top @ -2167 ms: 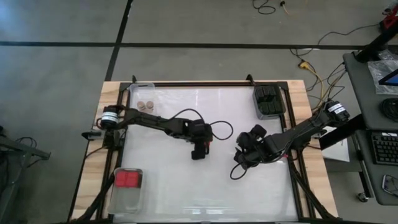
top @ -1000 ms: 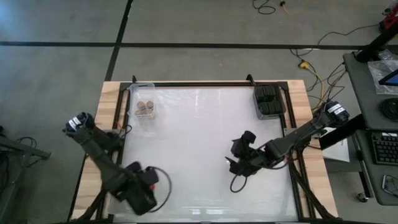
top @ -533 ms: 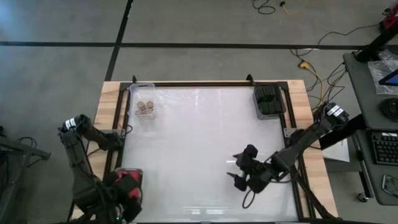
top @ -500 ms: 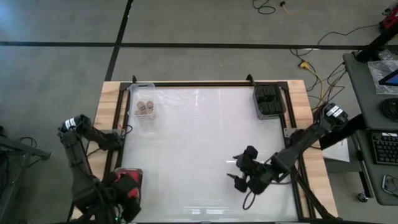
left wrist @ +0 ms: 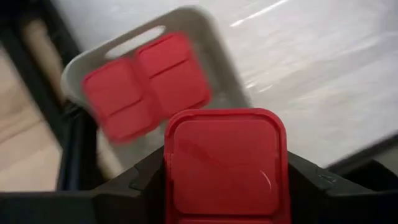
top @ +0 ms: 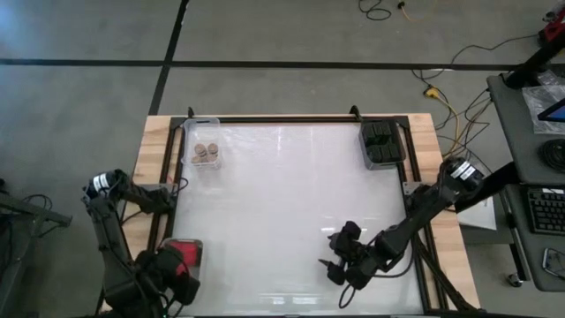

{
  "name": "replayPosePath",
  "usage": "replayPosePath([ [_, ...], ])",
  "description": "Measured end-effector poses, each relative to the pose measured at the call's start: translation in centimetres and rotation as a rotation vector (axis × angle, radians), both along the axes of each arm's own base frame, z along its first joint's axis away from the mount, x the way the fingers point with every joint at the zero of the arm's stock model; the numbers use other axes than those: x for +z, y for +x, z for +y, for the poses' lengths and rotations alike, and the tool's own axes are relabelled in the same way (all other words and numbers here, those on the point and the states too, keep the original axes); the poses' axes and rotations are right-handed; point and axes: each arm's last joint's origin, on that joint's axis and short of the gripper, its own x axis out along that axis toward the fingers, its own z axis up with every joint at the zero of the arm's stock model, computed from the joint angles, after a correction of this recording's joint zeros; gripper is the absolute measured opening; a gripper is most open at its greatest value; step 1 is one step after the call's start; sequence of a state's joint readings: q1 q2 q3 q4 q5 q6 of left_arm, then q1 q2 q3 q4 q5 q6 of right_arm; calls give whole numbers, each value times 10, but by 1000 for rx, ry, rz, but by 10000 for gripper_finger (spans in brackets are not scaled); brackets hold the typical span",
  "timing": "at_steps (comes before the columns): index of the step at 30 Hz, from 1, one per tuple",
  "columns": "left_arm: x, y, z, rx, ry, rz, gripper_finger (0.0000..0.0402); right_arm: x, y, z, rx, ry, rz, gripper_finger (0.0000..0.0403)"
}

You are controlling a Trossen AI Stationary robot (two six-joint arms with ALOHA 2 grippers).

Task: Sort spices by type
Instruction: Put the red seasoning can into the white bin

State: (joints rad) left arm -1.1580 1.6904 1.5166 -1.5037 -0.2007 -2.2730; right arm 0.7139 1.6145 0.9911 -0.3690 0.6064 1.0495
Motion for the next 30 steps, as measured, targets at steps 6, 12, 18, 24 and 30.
replayPosePath([
  [6, -13, 1, -7, 89, 14, 64, 197, 0, 5, 6, 15, 10, -2, 380],
  [12, -26, 4, -14, 141, 58, 85, 197, 10, 10, 10, 46, 4, -23, 380],
  [18, -39, 6, -19, 151, 117, 112, 197, 17, 12, 15, 88, -12, -32, 380],
  [24, -50, 8, -23, 161, 145, 136, 197, 17, 9, 19, 97, -6, -32, 380],
  [30, -61, 12, -27, 169, 177, 149, 197, 17, 6, 22, 98, 5, -34, 380],
])
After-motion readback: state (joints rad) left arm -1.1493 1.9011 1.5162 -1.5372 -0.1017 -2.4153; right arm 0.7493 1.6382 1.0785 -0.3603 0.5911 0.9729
